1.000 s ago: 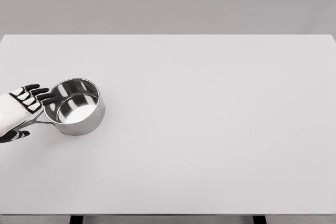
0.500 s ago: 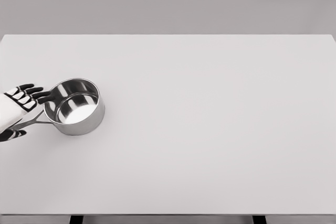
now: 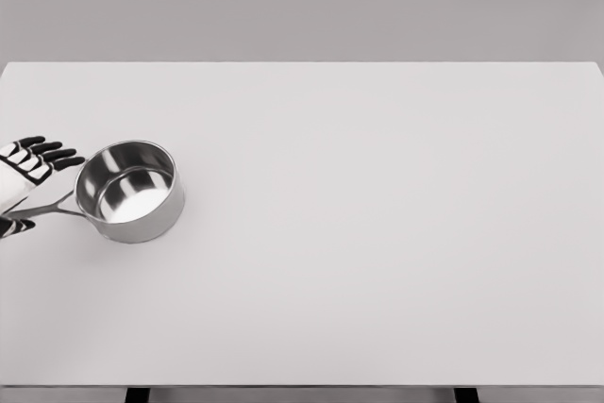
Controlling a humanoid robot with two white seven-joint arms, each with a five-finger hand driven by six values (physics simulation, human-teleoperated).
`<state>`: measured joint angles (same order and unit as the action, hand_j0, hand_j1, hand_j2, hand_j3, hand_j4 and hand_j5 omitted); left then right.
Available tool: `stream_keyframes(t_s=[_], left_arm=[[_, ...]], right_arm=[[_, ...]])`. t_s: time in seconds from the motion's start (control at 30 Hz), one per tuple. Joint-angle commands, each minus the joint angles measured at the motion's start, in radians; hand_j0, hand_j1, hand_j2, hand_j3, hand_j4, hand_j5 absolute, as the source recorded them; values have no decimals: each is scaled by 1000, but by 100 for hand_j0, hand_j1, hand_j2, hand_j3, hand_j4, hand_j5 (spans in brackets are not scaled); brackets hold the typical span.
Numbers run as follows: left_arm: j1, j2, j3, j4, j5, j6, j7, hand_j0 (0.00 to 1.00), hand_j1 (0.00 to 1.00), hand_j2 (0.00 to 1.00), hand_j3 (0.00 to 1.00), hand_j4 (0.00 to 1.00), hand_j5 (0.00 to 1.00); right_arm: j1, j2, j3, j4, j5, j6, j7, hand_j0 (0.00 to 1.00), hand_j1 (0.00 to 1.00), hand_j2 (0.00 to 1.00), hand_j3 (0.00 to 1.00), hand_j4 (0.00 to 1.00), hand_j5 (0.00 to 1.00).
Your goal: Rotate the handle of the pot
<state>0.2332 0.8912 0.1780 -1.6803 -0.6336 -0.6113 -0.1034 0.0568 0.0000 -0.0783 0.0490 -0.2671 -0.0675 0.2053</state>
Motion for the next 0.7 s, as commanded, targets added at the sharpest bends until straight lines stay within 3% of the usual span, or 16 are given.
stream_keyframes(t_s=[0.0, 0.67], left_arm=[[0, 0, -6, 13, 6, 0, 1, 100, 100, 100, 100, 100, 100], [-94, -18, -37, 93, 6, 0, 1, 100, 100, 100, 100, 100, 100]], right_arm=[[0, 0, 0, 0, 0, 0, 0, 100, 100, 100, 100, 100, 100], [0, 0, 0, 0, 0, 0, 0, 100, 100, 100, 100, 100, 100]])
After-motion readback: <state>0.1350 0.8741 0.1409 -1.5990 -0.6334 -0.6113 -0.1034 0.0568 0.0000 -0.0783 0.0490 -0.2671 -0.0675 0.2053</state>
